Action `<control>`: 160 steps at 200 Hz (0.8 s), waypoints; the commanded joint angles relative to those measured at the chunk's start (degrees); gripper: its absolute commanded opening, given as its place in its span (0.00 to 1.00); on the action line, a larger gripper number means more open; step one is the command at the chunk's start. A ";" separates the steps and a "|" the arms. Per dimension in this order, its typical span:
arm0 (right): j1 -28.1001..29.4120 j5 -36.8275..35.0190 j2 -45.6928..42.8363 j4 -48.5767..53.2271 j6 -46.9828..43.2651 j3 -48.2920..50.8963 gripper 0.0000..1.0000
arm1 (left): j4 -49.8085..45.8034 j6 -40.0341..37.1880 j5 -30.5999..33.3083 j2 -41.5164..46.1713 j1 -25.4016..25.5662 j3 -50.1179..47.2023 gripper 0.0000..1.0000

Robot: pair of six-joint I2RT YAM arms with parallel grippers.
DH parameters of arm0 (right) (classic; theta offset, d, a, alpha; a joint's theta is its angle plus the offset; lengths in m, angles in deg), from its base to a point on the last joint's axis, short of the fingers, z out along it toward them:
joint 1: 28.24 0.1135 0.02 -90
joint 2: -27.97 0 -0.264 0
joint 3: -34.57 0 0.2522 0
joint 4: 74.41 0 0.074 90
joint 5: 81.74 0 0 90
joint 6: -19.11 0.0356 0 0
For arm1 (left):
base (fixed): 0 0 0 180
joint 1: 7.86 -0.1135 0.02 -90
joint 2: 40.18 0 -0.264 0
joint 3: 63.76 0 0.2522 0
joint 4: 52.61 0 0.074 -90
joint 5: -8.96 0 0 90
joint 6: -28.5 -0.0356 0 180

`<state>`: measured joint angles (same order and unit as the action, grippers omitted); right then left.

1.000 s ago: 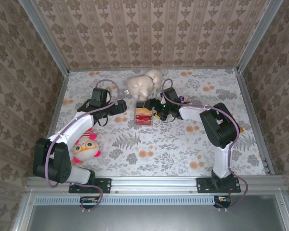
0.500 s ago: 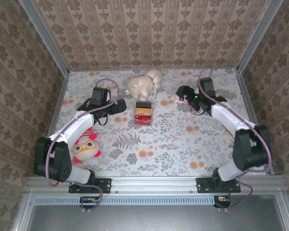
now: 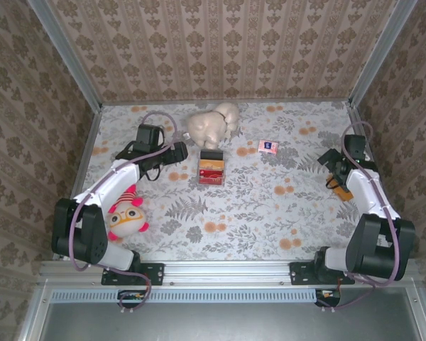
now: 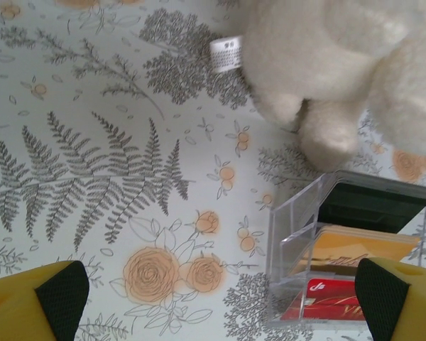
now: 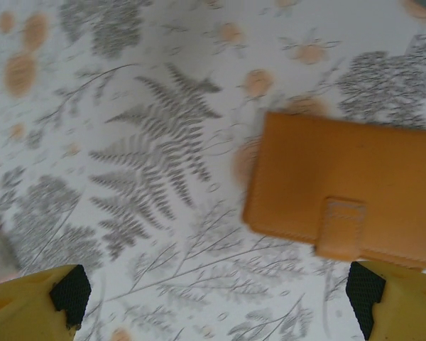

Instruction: Take the credit cards out of the card holder

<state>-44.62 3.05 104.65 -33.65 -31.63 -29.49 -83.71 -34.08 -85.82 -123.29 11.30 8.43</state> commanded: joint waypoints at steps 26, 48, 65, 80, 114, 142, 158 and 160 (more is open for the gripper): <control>-6.67 0.74 11.50 1.53 -0.87 -5.55 0.96 | -0.31 -0.17 -1.36 -1.00 0.77 2.68 1.00; -9.89 0.40 12.93 0.04 -1.12 -5.19 0.97 | -0.84 -0.08 -1.22 -0.91 1.02 2.95 1.00; -11.55 2.78 13.92 0.09 -0.86 -5.01 0.97 | -1.19 -0.09 -1.13 -0.91 1.15 2.97 1.00; -11.53 5.18 14.36 -0.57 -0.64 -4.13 0.96 | -0.96 0.00 -1.07 -1.03 1.22 2.96 1.00; -10.84 11.43 16.51 -0.84 -0.83 -3.98 0.95 | -0.80 0.30 -1.63 -2.22 1.67 3.98 1.00; -9.45 14.28 18.89 0.29 -1.58 -4.98 0.95 | -0.82 0.27 -1.63 -2.58 2.54 4.40 1.00; -8.75 15.45 20.34 0.97 -1.61 -4.99 0.95 | -0.80 0.06 -1.47 -2.44 3.07 4.75 1.00; -8.75 15.66 20.50 1.08 -1.57 -4.94 0.95 | -0.88 0.04 -1.36 -2.44 3.12 4.80 1.00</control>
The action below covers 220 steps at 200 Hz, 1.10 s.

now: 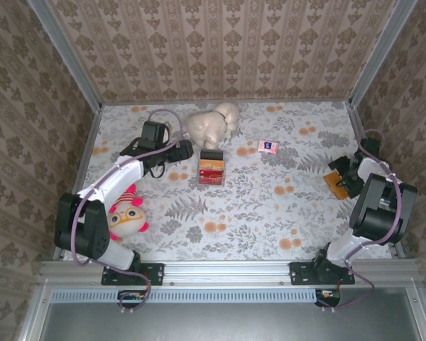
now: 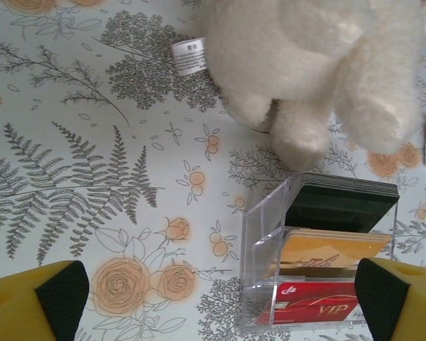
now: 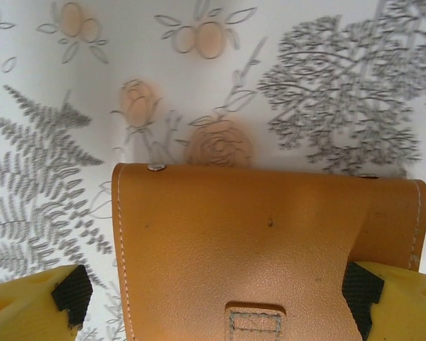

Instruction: Take the credit cards out of the card holder

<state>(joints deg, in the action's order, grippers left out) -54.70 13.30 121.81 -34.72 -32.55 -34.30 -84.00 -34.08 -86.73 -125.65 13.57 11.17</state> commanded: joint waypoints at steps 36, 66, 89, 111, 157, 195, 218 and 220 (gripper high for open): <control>2.88 7.38 1.63 1.84 0.56 1.93 0.94 | -1.02 0.26 -0.30 0.39 0.93 4.12 1.00; 6.00 10.24 0.01 1.48 1.87 4.31 0.94 | 0.53 0.96 -0.94 -0.04 1.40 3.74 1.00; 10.15 12.29 -1.41 0.94 3.07 6.21 0.94 | 0.91 1.45 -1.29 -0.61 1.66 3.12 1.00; 15.01 14.46 -2.66 0.35 5.85 7.04 0.94 | 0.77 1.76 -1.28 -0.57 1.90 2.51 1.00; 18.11 13.51 -8.84 3.23 6.01 3.03 0.95 | 1.06 2.16 -1.51 -0.12 2.04 1.45 1.00; 16.71 4.89 -6.54 8.00 -0.49 -1.90 0.97 | 1.05 2.37 -2.12 0.27 2.21 0.85 1.00; 16.68 6.56 -0.64 7.75 -2.56 -5.25 0.92 | 1.13 2.72 -2.61 0.22 2.28 0.59 1.00; 16.70 6.80 -0.12 7.67 -2.64 -5.62 0.92 | 1.18 2.73 -2.62 0.28 2.34 0.59 1.00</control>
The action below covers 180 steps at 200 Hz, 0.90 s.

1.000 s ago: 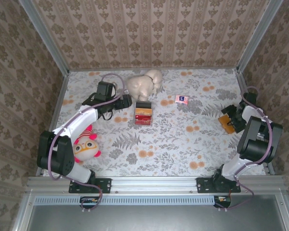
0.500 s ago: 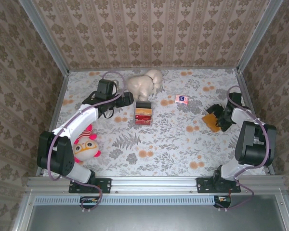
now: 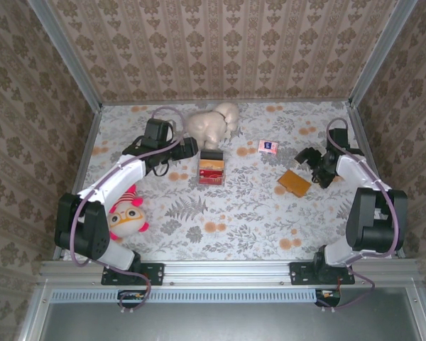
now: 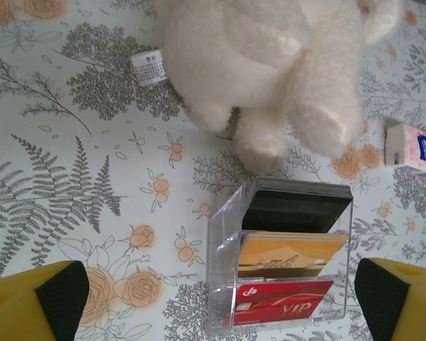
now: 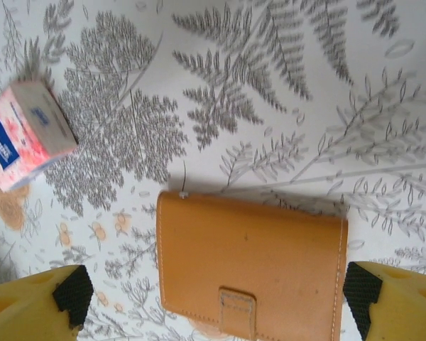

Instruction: Take the credit cards out of the card holder

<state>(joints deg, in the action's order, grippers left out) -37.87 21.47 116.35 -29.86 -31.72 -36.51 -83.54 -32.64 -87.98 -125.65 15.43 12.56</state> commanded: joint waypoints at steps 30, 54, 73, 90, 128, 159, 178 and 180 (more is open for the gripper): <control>0.46 0.71 10.38 2.26 -4.36 -5.91 0.89 | 0.30 1.59 -2.05 0.47 0.70 -0.78 1.00; 1.37 2.14 11.27 2.92 -4.00 -5.15 0.95 | 0.30 0.98 -4.45 0.56 1.05 -0.80 1.00; 2.77 3.35 10.15 3.41 -4.60 -2.47 0.96 | 0.28 1.44 -4.75 0.85 1.58 -1.30 1.00; 4.00 5.03 7.94 3.16 -4.60 0.73 0.95 | 0.47 2.14 -4.66 1.34 2.08 -1.79 1.00; 10.17 8.99 3.42 1.61 -3.19 5.50 0.92 | 0.41 4.67 -5.12 2.28 5.08 -2.02 1.00; 12.80 8.49 1.91 0.46 -4.65 5.89 0.88 | 0.33 5.85 -5.61 2.46 8.60 -0.89 1.00; 12.79 3.87 2.63 2.49 -6.82 4.03 0.87 | 1.80 6.60 -7.26 2.16 10.94 -0.17 1.00; 12.79 3.43 2.78 2.65 -6.96 3.79 0.87 | 1.92 6.68 -7.46 2.07 11.20 -0.10 1.00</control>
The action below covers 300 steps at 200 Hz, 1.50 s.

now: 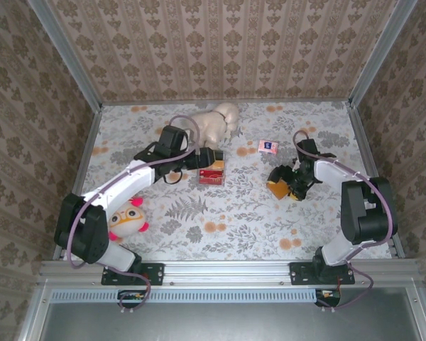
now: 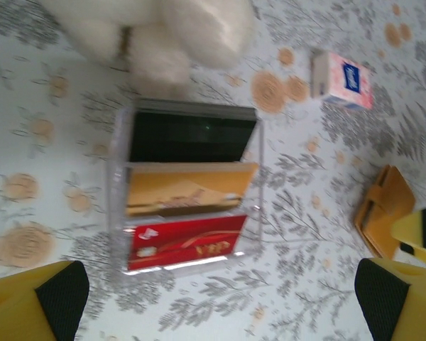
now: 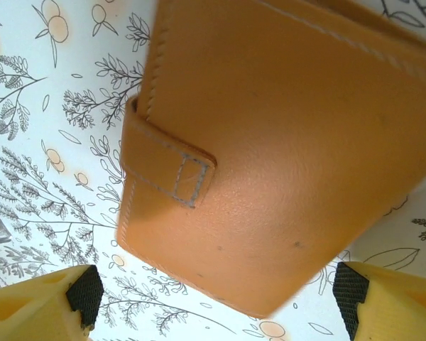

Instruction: Take the credit cards out of the card holder

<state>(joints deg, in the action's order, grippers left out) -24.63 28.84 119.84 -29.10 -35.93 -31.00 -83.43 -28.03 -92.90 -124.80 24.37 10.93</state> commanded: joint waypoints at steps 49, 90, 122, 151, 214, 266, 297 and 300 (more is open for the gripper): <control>-2.98 -6.17 2.00 -0.48 -2.34 -2.29 0.67 | 3.39 2.74 -4.56 -4.91 8.37 6.68 0.98; -3.88 -5.81 6.14 -2.61 -1.99 -4.75 0.57 | 3.14 3.12 -7.74 -14.63 11.83 14.33 0.90; -3.73 -3.09 9.45 -3.86 -3.78 -6.78 0.50 | 1.61 4.53 -11.08 -23.67 13.66 21.50 0.80; -2.40 -1.14 11.96 -3.23 -6.96 -8.50 0.44 | 2.56 8.65 -14.99 -30.65 14.65 25.97 0.70; -2.12 3.02 12.19 -3.95 -8.50 -8.31 0.44 | -2.31 11.74 -15.47 -39.27 16.51 32.38 0.58; -2.03 4.03 12.69 -4.43 -8.06 -8.73 0.37 | -2.59 12.14 -18.96 -43.12 16.50 35.19 0.47; -2.01 4.73 12.62 -5.39 -7.43 -8.00 0.37 | -5.54 12.23 -17.62 -44.57 16.46 36.20 0.50; -2.02 4.79 12.60 -5.44 -7.35 -7.97 0.37 | -5.68 12.31 -17.59 -44.72 16.41 36.19 0.51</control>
<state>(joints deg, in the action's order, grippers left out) -26.96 32.44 131.23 -33.80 -43.54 -39.11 -85.44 -16.40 -109.99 -168.10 40.83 45.04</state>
